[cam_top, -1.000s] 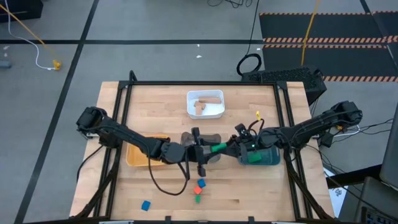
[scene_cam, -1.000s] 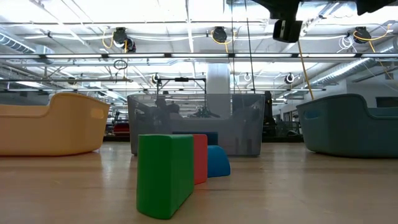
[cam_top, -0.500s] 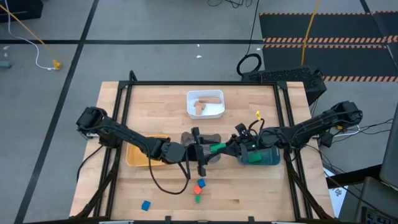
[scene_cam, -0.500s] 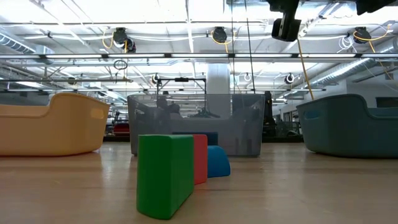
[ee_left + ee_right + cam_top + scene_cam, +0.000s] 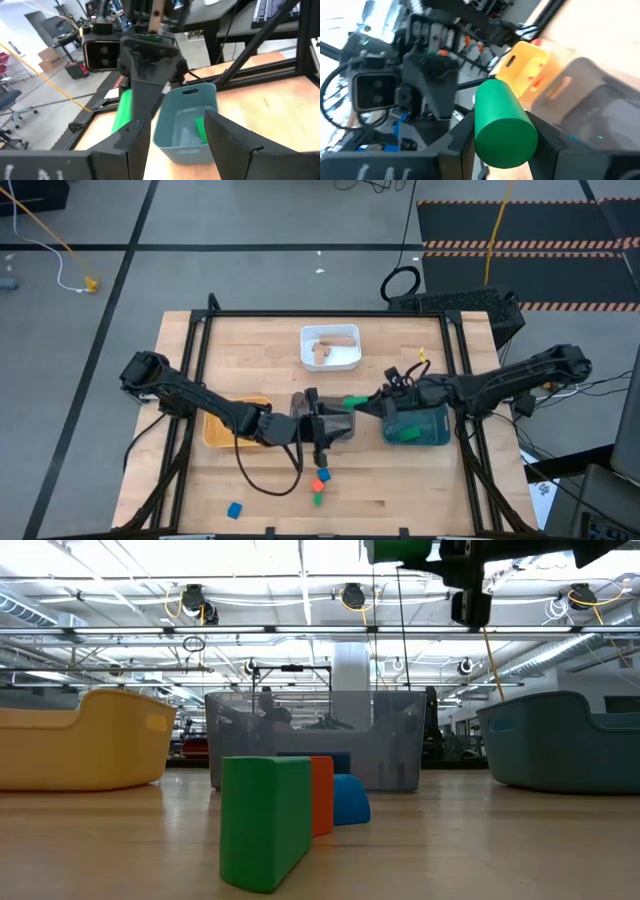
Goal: Sort & place blocks by color
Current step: Put the left green cylindrical block into the dark blue bin
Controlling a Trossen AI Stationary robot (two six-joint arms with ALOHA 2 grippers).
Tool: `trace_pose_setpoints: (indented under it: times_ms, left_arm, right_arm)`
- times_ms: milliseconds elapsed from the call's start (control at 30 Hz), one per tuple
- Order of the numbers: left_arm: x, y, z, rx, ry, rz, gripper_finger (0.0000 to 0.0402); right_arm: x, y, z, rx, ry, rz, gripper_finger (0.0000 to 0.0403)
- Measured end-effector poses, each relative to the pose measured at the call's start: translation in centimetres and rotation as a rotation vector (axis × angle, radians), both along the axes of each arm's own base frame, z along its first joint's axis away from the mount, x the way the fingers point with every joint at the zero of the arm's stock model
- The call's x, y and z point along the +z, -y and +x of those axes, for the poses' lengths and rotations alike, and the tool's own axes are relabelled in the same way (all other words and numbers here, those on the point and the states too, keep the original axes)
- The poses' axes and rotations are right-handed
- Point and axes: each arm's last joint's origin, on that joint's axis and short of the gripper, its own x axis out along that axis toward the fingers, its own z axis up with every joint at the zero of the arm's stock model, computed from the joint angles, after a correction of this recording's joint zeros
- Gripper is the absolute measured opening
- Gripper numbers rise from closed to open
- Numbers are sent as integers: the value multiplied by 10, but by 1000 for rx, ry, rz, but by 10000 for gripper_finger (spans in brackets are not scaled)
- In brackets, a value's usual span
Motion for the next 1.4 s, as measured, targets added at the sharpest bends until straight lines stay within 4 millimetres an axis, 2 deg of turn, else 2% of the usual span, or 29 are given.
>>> trace_pose_setpoints:
  times_ms: [267,533,700,933,1200,1400]
  left_arm:
    - [-3,1,-3,118,-20,30,186]
    - [5,-4,-12,183,-23,-45,186]
    - [17,-10,-27,211,-46,-123,187]
    - [31,-19,-51,252,-97,-223,186]
    - [34,-23,-68,280,-159,-281,186]
    - [32,-18,-78,223,-238,-363,186]
  right_arm:
    - [9,13,-32,-36,-98,-18,117]
    - [-3,16,-57,-45,-313,7,117]
    - [-16,13,-65,-25,-478,29,117]
    - [-23,6,-71,34,-566,55,117]
    - [-37,4,-87,13,-787,72,117]
    - [-44,1,-99,55,-935,73,117]
